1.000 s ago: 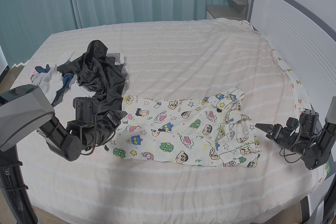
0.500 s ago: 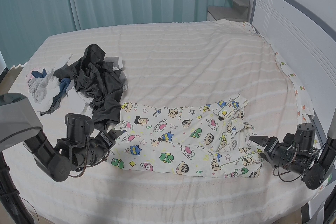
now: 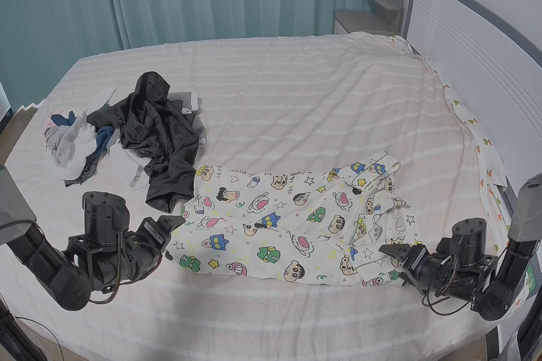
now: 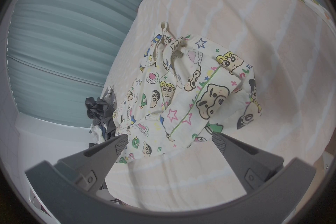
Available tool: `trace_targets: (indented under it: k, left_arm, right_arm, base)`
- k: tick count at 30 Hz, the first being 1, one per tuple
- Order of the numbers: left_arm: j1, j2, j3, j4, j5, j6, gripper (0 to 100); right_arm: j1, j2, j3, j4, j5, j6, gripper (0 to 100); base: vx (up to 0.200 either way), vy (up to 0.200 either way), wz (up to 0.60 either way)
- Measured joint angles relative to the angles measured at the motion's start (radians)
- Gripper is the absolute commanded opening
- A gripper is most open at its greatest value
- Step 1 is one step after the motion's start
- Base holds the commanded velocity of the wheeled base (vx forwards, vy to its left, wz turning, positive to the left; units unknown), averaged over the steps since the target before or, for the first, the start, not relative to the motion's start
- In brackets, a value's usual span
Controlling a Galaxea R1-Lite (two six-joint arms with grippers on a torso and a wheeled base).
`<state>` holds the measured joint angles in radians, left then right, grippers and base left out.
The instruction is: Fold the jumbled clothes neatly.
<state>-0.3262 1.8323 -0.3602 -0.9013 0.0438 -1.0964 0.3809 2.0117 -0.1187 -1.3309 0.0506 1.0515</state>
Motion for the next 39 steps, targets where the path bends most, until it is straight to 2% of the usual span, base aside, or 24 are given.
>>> trace_targets:
  k: [7,18,28,29,39]
  left_arm:
    - [-0.017,0.01,0.031,-0.04,-0.019,-0.023,100]
    - [-0.02,0.068,0.063,-0.136,-0.019,-0.028,100]
    - [-0.016,0.09,0.066,-0.142,-0.014,-0.025,100]
    - [-0.015,0.091,0.066,-0.142,-0.014,-0.025,100]
    - [-0.01,0.094,0.065,-0.142,-0.012,-0.025,100]
  right_arm:
    - [0.043,0.1,-0.08,0.0,-0.026,0.051,100]
    - [0.077,0.179,-0.136,0.001,-0.029,0.054,100]
    - [0.078,0.213,-0.18,0.001,-0.029,0.056,100]
    - [0.077,0.215,-0.181,0.001,-0.03,0.056,0]
    - [0.078,0.219,-0.18,-0.001,-0.031,0.059,0]
  base:
    - [0.0,0.0,0.0]
    - [0.0,0.0,0.0]
    - [0.0,0.0,0.0]
    - [0.0,0.0,0.0]
    - [0.0,0.0,0.0]
